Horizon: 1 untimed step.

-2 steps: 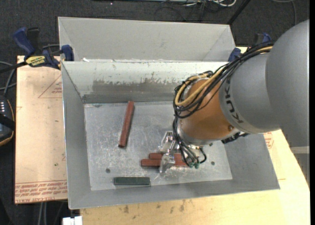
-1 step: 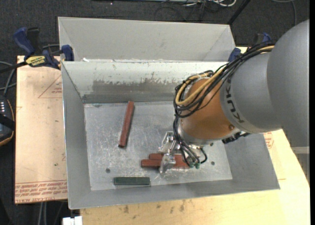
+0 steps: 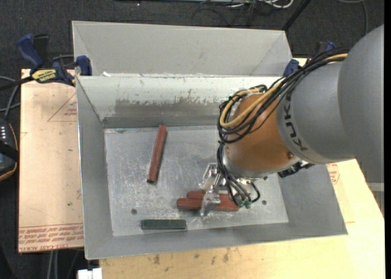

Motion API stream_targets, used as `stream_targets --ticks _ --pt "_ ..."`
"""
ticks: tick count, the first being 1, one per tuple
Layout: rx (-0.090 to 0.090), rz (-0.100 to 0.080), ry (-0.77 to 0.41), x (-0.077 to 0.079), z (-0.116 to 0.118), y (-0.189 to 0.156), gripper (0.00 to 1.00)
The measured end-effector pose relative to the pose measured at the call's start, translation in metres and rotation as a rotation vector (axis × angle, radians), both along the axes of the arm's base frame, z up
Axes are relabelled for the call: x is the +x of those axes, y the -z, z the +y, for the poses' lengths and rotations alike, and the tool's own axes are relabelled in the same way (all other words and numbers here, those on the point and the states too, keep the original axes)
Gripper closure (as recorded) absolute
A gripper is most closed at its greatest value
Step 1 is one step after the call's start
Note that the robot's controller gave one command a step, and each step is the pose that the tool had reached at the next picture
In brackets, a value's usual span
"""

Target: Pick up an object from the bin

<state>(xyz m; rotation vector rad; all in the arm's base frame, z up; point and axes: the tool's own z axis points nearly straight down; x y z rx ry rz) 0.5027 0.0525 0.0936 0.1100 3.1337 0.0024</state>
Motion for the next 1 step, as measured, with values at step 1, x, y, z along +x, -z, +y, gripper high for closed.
stream_targets --ticks 1 --pt "0.000 0.001 0.000 0.0012 0.0003 -0.0087 1.00"
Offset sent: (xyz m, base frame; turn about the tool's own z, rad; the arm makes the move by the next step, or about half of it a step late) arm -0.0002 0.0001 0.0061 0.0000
